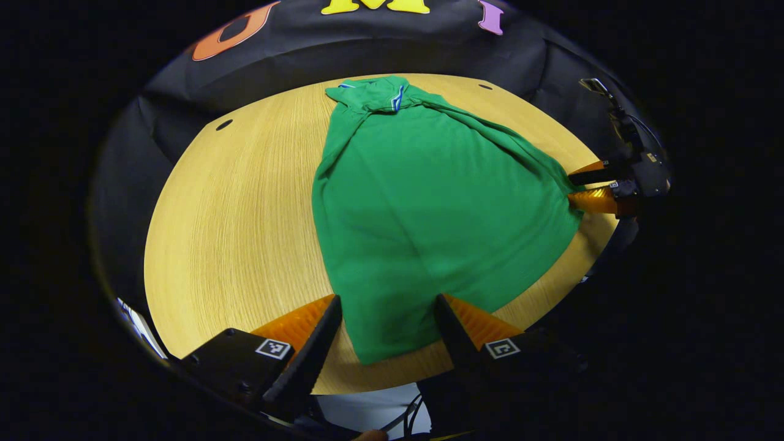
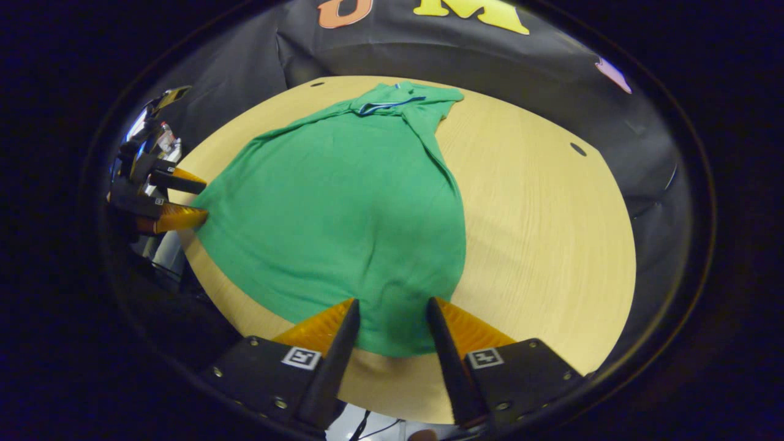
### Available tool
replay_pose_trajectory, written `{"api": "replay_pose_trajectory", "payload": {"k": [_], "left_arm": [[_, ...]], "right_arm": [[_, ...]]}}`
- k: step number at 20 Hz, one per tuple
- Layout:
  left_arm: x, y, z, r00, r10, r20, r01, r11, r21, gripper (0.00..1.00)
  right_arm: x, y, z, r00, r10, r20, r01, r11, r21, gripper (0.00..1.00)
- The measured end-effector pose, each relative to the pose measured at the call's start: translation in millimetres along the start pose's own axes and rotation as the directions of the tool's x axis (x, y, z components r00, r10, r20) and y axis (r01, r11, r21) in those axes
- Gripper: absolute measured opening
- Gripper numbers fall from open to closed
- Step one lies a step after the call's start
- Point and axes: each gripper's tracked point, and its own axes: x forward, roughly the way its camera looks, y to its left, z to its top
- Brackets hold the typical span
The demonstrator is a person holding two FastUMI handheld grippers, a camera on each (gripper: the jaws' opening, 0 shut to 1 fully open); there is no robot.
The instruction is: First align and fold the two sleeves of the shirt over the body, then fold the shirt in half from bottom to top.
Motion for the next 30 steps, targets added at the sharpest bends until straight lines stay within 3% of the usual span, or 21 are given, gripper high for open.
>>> {"api": "replay_pose_trajectory", "payload": {"k": [1,2,3,4,5,6,7,9,12,22,30], "left_arm": [[0.4,-4.1,1.0,1.000,-0.007,-0.001,0.007,1.000,0.008,0.86],[1.1,-8.7,1.5,1.000,-0.015,0.000,0.015,1.000,0.017,0.80],[2.9,-9.6,-0.3,1.000,-0.022,0.000,0.022,0.999,0.025,0.66],[2.2,-9.4,2.0,1.000,-0.028,-0.002,0.029,0.999,0.021,0.57],[4.3,-7.4,3.5,1.000,-0.028,-0.004,0.028,1.000,0.003,0.44],[3.2,-3.8,4.5,0.999,-0.033,-0.006,0.033,0.999,-0.036,0.37],[4.4,-4.6,8.8,0.998,-0.070,-0.008,0.069,0.992,-0.102,0.17],[5.4,-9.9,13.8,0.986,-0.164,-0.012,0.156,0.956,-0.247,0.06],[0.4,-6.6,21.7,0.978,-0.210,0.008,0.201,0.923,-0.329,0.04],[-20.2,-8.7,55.6,0.963,-0.257,0.082,0.270,0.923,-0.275,0.03],[-32.1,15.6,107.2,0.958,-0.228,0.174,0.264,0.936,-0.232,0.03]], "right_arm": [[1.9,1.7,2.2,1.000,0.008,0.002,-0.008,1.000,-0.008,0.58],[1.4,4.7,1.7,1.000,0.013,0.006,-0.013,1.000,-0.013,0.53],[0.1,7.4,1.1,1.000,0.020,0.009,-0.019,1.000,-0.015,0.33],[-1.4,11.5,-0.3,0.999,0.036,0.008,-0.036,0.999,-0.014,0.30],[-1.3,10.5,2.0,1.000,0.031,0.004,-0.031,1.000,-0.003,0.10],[-1.1,10.8,0.4,0.999,0.036,-0.008,-0.036,0.999,0.012,0.06],[-1.3,11.4,4.6,0.999,0.050,-0.007,-0.050,0.998,0.033,0.06],[-1.9,12.5,7.5,0.997,0.071,-0.017,-0.069,0.995,0.077,0.02],[-4.3,13.7,8.6,0.993,0.114,-0.022,-0.111,0.986,0.123,0.01],[-26.3,6.1,50.0,0.970,0.228,0.087,-0.243,0.888,0.389,0.00],[-36.7,-5.3,102.0,0.963,0.210,0.168,-0.259,0.890,0.376,0.01]]}}
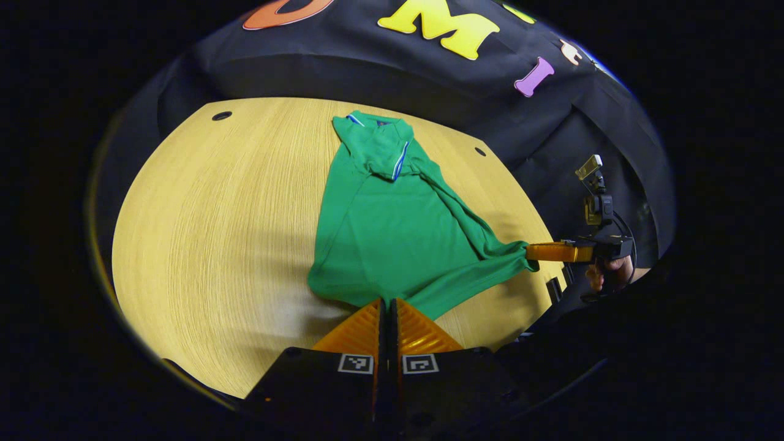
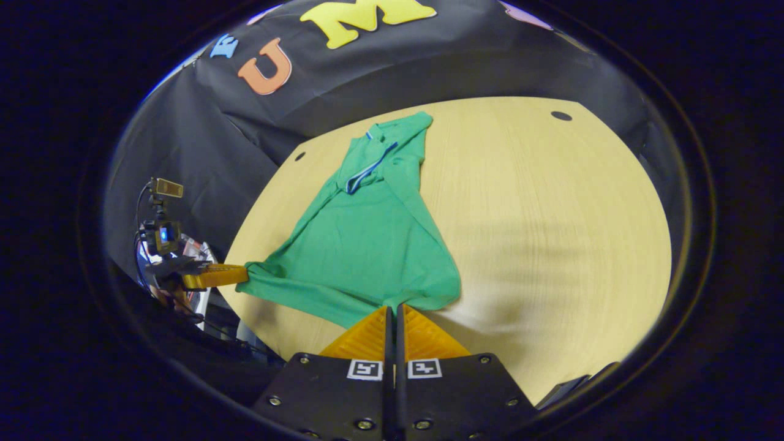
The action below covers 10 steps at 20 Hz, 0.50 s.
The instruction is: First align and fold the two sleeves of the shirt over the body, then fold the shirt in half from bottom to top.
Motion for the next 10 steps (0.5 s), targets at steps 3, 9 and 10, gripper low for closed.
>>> {"api": "replay_pose_trajectory", "payload": {"k": [3,9,10], "left_arm": [[-1.1,3.3,18.0,1.000,0.008,0.021,-0.008,1.000,0.023,0.03],[-7.5,5.3,63.7,0.995,0.005,0.100,-0.011,0.998,0.065,0.03],[-6.0,7.4,71.1,0.994,0.003,0.110,-0.010,0.998,0.069,0.03]], "right_arm": [[0.2,5.2,20.3,1.000,0.003,0.024,-0.002,1.000,-0.017,0.01],[-2.1,12.8,58.3,0.997,0.005,0.077,-0.002,0.999,-0.039,0.01],[-3.7,14.6,64.7,0.996,0.005,0.088,-0.001,0.999,-0.042,0.01]]}}
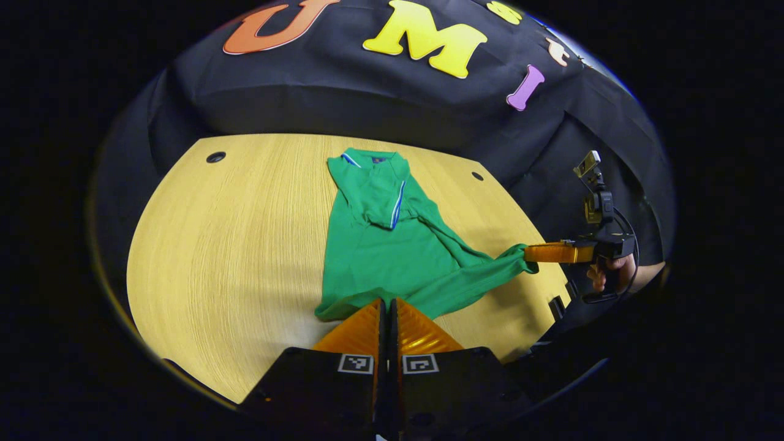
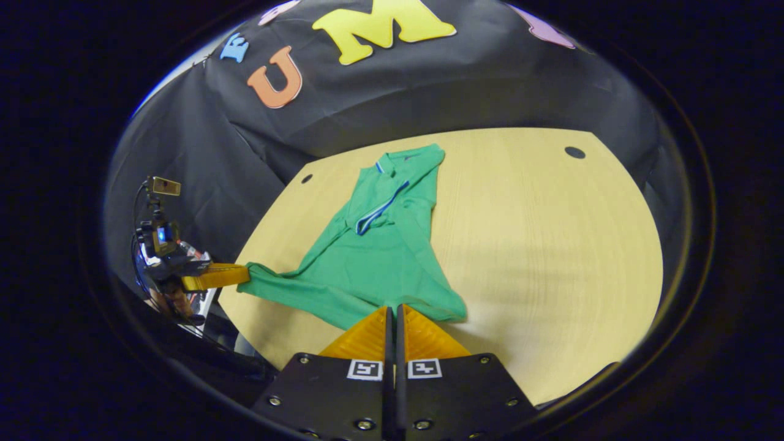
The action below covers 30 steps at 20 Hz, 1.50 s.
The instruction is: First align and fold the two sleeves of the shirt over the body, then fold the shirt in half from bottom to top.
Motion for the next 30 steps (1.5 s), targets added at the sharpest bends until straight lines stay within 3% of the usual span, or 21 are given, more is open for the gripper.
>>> {"api": "replay_pose_trajectory", "payload": {"k": [16,18,30], "left_arm": [[2.0,23.7,111.9,0.990,0.017,0.140,-0.027,0.997,0.071,0.03],[3.4,28.3,127.7,0.987,0.022,0.160,-0.035,0.997,0.073,0.00],[29.9,40.9,215.1,0.965,0.018,0.262,-0.036,0.997,0.066,0.04]], "right_arm": [[1.4,12.5,109.6,0.990,0.002,0.138,0.008,0.998,-0.065,0.00],[3.0,12.1,126.7,0.987,-0.004,0.160,0.015,0.998,-0.066,0.00],[19.9,11.2,211.0,0.972,-0.038,0.231,0.059,0.995,-0.085,0.00]]}}
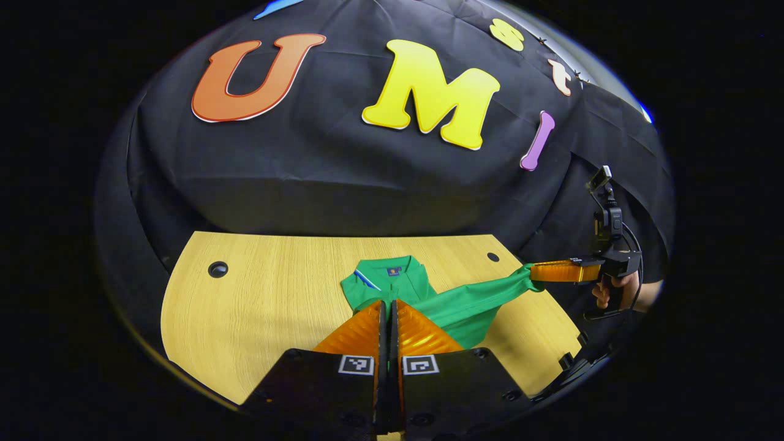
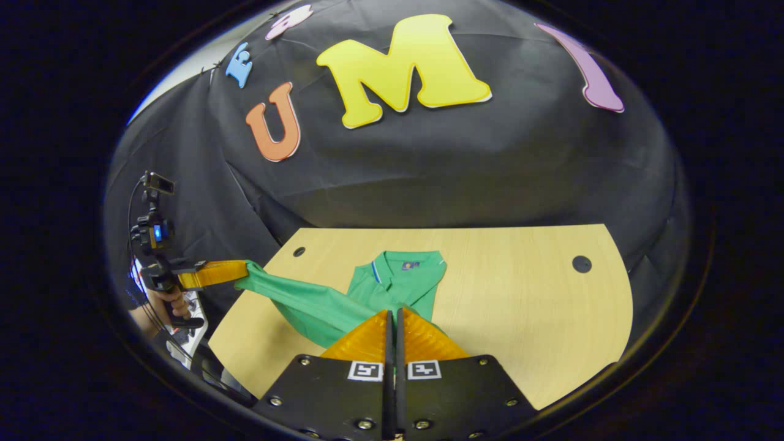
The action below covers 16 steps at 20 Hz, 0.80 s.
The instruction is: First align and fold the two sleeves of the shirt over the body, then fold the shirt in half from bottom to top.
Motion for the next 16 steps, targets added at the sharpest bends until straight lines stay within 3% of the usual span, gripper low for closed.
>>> {"api": "replay_pose_trajectory", "payload": {"k": [7,13,16], "left_arm": [[40.7,14.8,18.0,1.000,-0.006,0.004,0.006,1.000,0.017,0.03],[88.5,38.5,30.4,0.997,0.010,0.072,-0.011,1.000,0.013,0.03],[118.5,53.0,25.0,0.997,0.023,0.079,-0.023,1.000,0.007,0.03]], "right_arm": [[30.2,-17.9,32.2,0.998,-0.050,0.026,0.050,0.999,0.021,0.00],[71.8,-47.9,40.7,0.993,-0.118,0.030,0.116,0.990,0.075,0.01],[101.3,-63.8,40.9,0.988,-0.153,0.028,0.151,0.987,0.049,0.00]]}}
